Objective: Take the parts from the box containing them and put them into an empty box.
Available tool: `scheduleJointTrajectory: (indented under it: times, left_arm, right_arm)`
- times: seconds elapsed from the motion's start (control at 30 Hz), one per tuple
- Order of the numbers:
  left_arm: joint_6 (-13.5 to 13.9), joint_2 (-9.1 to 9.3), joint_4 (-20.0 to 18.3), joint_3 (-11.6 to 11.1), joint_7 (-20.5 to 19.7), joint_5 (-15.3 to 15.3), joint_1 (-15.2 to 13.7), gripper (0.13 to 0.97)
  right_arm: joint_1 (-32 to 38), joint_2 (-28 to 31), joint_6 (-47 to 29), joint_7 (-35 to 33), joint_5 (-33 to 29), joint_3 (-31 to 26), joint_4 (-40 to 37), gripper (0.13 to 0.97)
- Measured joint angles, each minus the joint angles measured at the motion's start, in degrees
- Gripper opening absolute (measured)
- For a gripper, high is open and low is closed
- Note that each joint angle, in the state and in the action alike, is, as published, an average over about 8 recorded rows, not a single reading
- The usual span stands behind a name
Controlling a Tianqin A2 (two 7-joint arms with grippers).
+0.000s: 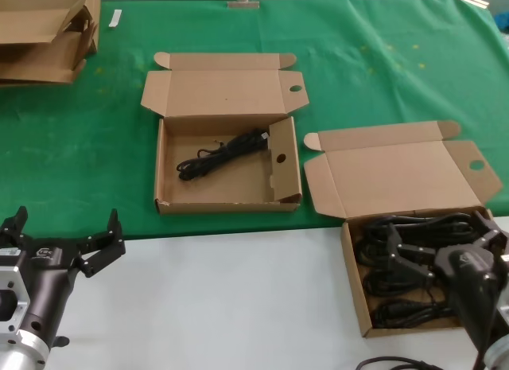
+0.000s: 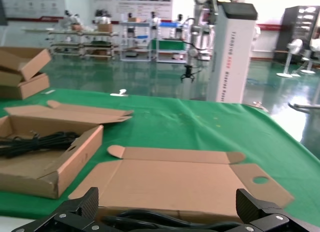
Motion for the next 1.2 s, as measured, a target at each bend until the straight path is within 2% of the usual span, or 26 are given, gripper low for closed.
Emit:
scheduleJointTrajectory:
  times: [1.2]
  left_arm:
    - [0.00, 0.00, 0.00, 0.00, 0.00, 0.00, 0.00, 0.966]
  right_arm:
    - [-1.07, 0.00, 0.83, 1.63, -0.16, 0.30, 0.99, 0.966]
